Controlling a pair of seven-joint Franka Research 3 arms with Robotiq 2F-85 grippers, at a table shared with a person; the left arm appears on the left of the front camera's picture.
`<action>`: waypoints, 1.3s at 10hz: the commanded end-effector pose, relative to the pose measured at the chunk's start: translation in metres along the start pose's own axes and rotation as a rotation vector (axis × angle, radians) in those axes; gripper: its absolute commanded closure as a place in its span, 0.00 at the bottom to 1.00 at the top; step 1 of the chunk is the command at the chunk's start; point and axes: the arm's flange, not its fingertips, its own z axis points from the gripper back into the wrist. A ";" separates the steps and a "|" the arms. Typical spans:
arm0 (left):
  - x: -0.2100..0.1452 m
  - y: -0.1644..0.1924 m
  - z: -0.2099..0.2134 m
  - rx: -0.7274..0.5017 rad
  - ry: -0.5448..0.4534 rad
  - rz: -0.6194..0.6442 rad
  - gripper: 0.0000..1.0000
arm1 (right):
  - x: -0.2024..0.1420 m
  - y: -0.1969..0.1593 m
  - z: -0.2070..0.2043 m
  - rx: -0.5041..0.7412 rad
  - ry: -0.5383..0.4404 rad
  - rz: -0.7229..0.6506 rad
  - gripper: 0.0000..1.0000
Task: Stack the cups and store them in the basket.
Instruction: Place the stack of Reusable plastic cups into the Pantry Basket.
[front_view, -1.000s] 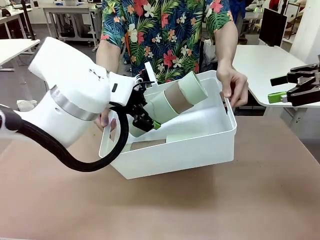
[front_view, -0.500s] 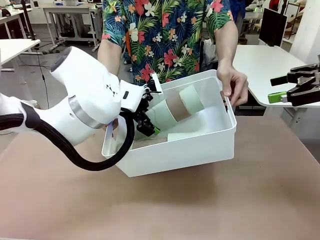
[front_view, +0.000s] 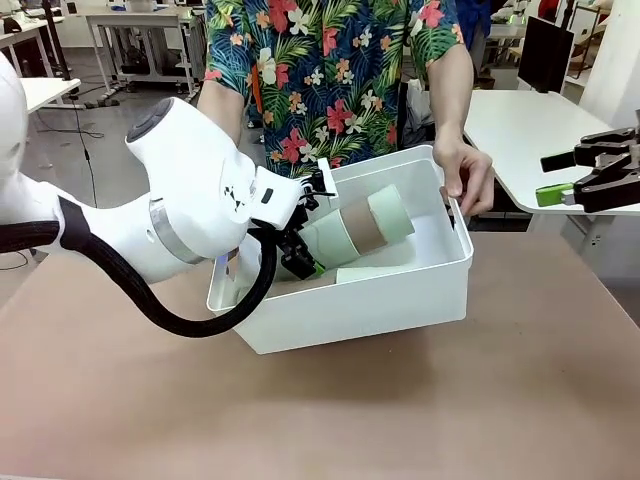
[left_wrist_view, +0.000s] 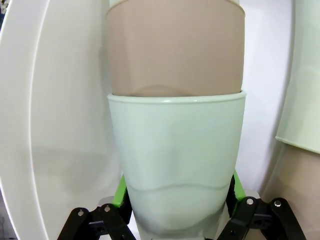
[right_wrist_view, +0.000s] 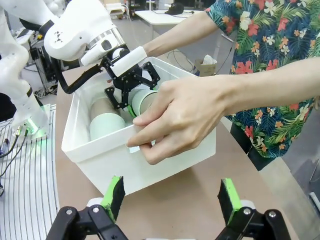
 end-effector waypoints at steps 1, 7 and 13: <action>0.021 0.002 0.001 0.007 0.005 0.004 0.13 | 0.003 -0.003 -0.002 -0.002 -0.024 -0.002 0.00; 0.016 0.009 0.019 -0.040 0.020 -0.016 0.00 | 0.003 -0.003 -0.002 -0.002 -0.024 -0.002 0.00; 0.018 0.016 0.132 -0.201 -0.110 -0.023 0.00 | 0.003 -0.003 -0.002 -0.002 -0.024 -0.002 0.00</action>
